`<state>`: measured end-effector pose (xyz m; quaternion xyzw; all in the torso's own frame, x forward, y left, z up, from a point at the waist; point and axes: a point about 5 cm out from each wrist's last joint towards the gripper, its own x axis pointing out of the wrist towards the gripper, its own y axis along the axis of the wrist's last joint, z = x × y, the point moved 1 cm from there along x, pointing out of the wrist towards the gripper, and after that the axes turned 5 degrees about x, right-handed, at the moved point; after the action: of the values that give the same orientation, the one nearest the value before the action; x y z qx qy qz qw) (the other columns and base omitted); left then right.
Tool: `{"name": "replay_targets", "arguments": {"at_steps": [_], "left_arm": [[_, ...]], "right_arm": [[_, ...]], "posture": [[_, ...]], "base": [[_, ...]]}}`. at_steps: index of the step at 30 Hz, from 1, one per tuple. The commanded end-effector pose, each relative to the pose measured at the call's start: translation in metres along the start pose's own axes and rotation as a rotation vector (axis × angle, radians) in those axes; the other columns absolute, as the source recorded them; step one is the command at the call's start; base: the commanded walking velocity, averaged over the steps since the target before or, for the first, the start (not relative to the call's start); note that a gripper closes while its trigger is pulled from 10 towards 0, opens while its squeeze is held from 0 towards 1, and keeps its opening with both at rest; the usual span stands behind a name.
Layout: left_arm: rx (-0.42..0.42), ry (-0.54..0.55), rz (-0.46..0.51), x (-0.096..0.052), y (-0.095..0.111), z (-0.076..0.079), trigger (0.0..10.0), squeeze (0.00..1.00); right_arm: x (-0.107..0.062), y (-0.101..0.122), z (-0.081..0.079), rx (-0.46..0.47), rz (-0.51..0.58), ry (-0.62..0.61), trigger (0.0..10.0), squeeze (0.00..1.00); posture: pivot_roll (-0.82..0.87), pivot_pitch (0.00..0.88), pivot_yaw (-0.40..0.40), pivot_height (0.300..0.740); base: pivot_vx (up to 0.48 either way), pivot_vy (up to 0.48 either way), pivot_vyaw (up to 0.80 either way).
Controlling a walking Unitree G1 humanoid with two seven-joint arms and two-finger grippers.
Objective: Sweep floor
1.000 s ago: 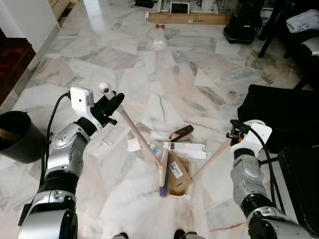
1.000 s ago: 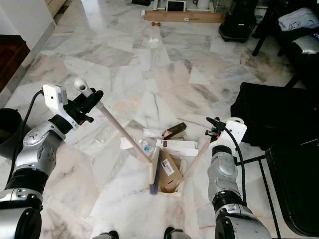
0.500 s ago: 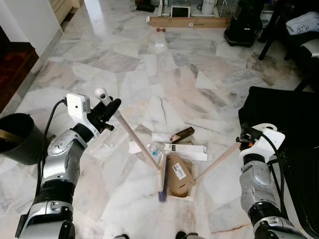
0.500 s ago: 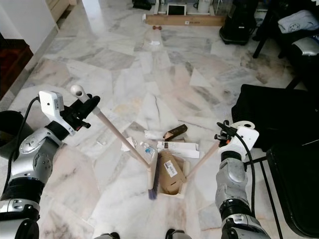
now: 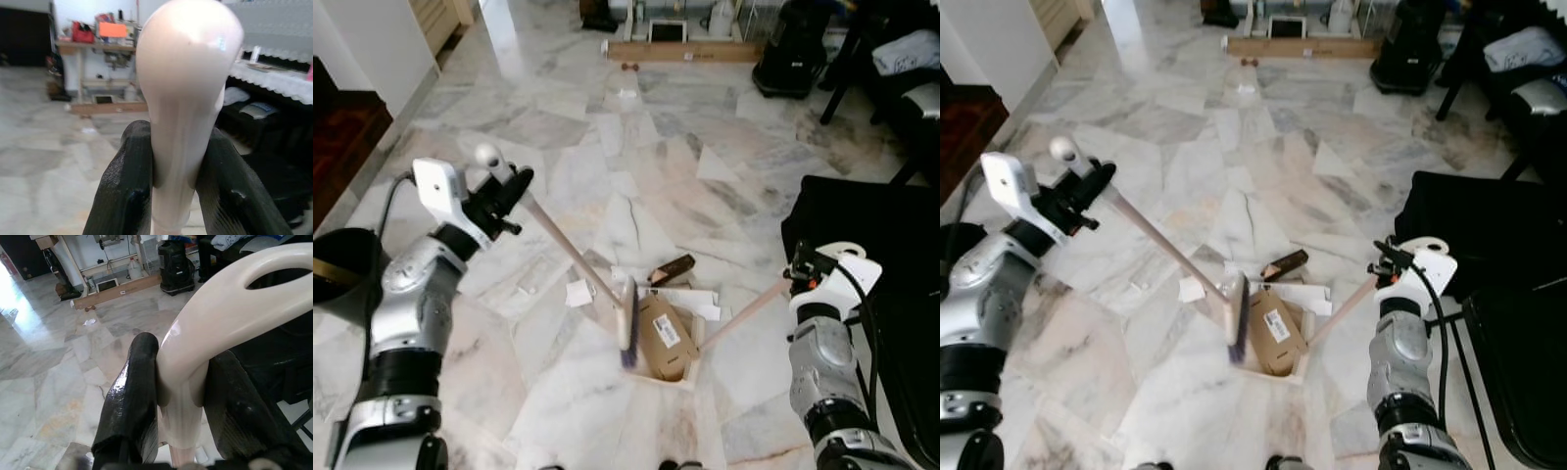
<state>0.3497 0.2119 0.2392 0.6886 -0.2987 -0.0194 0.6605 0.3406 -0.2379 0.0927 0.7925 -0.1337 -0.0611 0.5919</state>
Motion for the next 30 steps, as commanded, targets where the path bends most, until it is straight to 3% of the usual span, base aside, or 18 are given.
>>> {"name": "replay_targets", "arguments": {"at_steps": [1,4,7,11,25,30], "left_arm": [[0.096,0.001,0.027,0.0,0.018,-0.005,10.0,0.0],[0.145,0.024,-0.016,-0.008,0.013,-0.008,10.0,0.0],[0.141,0.035,-0.024,-0.01,0.011,-0.009,10.0,0.0],[0.16,0.082,-0.123,-0.024,-0.018,-0.007,10.0,0.0],[0.106,0.15,-0.255,-0.045,-0.072,0.013,10.0,0.0],[0.095,0.16,-0.262,-0.047,-0.08,0.018,10.0,0.0]], "right_arm": [[0.005,0.011,-0.007,0.005,0.043,0.023,10.0,0.0],[0.005,0.011,-0.008,0.002,0.043,0.028,10.0,0.0],[0.005,0.011,-0.008,0.001,0.043,0.028,10.0,0.0],[0.007,0.013,-0.011,0.006,0.044,0.043,10.0,0.0],[0.009,0.018,-0.008,0.143,0.061,0.021,10.0,0.0],[0.008,0.018,-0.01,0.132,0.058,0.035,10.0,0.0]], "posture": [[0.05,0.092,0.014,0.74],[0.05,0.096,0.012,0.74],[0.05,0.096,0.012,0.74],[0.04,0.1,0.013,0.74],[0.04,0.101,0.023,0.74],[0.04,0.099,0.026,0.74]], "base": [[0.0,0.0,0.0],[0.0,0.0,0.0],[0.0,0.0,0.0],[0.0,0.0,0.0],[0.0,0.0,0.0],[0.0,0.0,0.0]]}}
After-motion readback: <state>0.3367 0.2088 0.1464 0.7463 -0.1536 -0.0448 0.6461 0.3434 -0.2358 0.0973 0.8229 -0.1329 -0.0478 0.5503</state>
